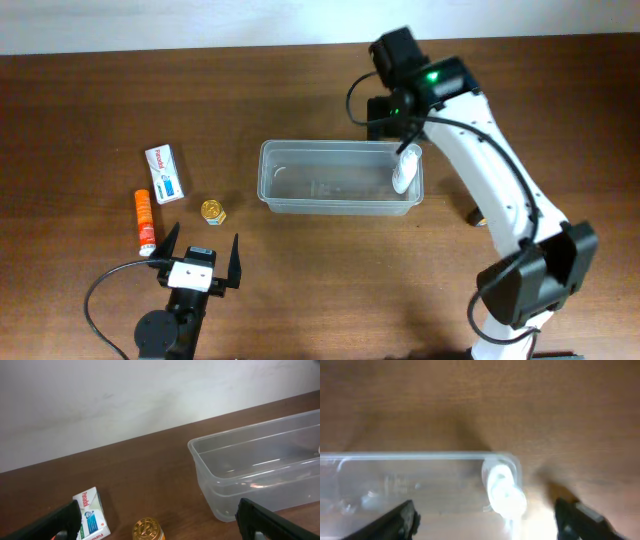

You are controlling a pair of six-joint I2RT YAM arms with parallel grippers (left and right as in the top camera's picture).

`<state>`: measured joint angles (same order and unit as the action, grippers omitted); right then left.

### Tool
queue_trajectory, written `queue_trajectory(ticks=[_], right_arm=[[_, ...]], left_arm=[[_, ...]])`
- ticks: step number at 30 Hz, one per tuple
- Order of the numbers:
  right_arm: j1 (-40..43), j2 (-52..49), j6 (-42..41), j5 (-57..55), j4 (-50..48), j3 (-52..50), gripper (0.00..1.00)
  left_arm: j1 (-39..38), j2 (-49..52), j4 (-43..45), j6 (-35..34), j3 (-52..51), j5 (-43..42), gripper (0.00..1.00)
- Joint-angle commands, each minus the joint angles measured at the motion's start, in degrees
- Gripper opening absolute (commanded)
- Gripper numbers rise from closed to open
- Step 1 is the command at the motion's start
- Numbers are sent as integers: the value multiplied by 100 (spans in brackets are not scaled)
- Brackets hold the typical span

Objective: Pack container
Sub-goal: 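Lower the bottle into the container, open right gripper, withdraw, then grasp the small dark bottle with the right gripper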

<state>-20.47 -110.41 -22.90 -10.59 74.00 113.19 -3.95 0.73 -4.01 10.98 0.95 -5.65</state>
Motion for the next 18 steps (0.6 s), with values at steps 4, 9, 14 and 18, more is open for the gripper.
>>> queue_trajectory(ticks=[4,9,14,18], right_arm=[[442,297,17,-11,1036,691,86],[846,442,15,-11,1906,688,89],[1139,494,107,186,2334,470,95],[1344,496,13,267,2282,247,96]], left_arm=[[37,-39,11,90,-44,-59,99],[37,-39,9,90,-44,-59,99],[37,-37,2,90,-44,-59,99],[37,-37,4,90,-44,-59,99]])
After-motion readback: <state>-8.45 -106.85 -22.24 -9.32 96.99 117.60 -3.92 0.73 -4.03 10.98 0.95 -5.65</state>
